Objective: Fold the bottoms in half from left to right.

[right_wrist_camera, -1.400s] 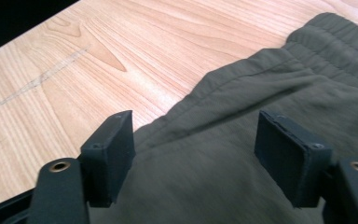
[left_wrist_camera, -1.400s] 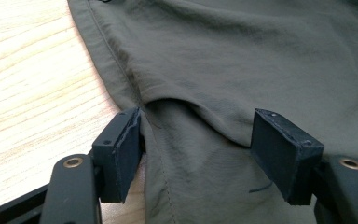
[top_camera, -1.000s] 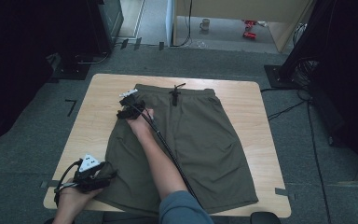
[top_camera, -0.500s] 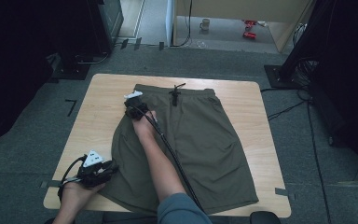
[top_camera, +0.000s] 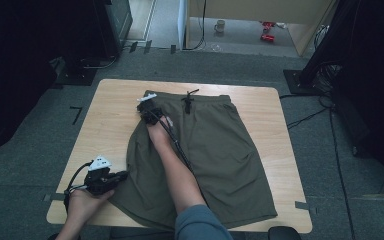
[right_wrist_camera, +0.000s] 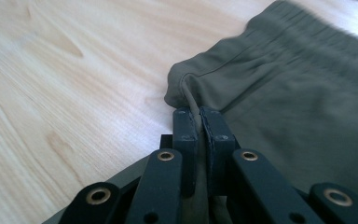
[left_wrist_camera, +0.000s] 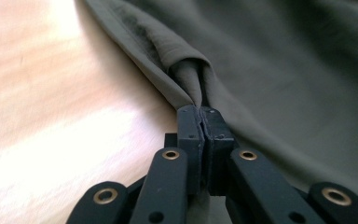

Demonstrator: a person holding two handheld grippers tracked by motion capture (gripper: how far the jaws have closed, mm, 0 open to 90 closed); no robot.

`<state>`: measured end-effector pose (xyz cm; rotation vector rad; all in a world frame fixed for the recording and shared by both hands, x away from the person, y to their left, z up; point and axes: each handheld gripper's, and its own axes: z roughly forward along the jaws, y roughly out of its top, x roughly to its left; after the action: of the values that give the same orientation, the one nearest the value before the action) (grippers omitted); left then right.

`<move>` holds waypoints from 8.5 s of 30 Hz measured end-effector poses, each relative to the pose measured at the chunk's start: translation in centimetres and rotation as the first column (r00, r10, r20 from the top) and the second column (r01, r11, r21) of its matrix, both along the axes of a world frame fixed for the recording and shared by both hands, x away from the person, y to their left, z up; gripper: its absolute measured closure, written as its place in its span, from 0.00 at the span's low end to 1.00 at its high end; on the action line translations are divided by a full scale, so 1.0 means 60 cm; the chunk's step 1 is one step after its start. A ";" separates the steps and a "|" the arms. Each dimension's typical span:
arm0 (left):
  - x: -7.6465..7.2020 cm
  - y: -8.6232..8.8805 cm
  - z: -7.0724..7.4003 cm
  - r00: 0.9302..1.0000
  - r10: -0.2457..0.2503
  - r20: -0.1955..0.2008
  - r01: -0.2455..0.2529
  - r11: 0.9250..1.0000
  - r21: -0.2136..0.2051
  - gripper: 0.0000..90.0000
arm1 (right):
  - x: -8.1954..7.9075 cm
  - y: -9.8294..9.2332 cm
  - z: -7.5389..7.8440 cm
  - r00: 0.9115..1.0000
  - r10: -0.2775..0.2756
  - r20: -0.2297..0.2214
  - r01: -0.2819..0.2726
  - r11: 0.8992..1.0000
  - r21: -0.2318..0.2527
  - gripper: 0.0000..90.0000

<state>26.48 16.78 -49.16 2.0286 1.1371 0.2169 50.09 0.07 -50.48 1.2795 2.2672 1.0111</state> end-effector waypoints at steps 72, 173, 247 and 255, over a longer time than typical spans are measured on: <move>0.053 -0.365 -0.025 0.915 -0.404 0.005 0.402 0.912 0.084 0.98 | -0.078 -0.436 0.006 0.967 -0.238 -0.096 0.233 0.971 -0.063 0.95; 0.039 -0.298 0.099 0.909 -0.404 0.100 0.409 0.912 -0.042 0.83 | -0.130 -0.456 0.097 0.987 -0.159 -0.025 0.160 0.986 0.045 0.94; 0.129 -0.173 -0.032 0.978 -0.196 0.076 0.190 0.978 0.083 0.68 | -0.232 -0.430 -0.028 0.998 -0.024 0.058 0.022 0.999 0.035 0.57; 0.096 -0.167 -0.031 0.981 -0.188 0.057 0.184 0.981 0.064 0.66 | -0.239 -0.418 -0.028 0.998 0.003 0.057 -0.005 1.000 0.030 0.53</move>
<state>32.23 6.78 -51.05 2.1500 0.9053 0.2202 35.74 -25.01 -52.15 1.2421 2.2207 1.0731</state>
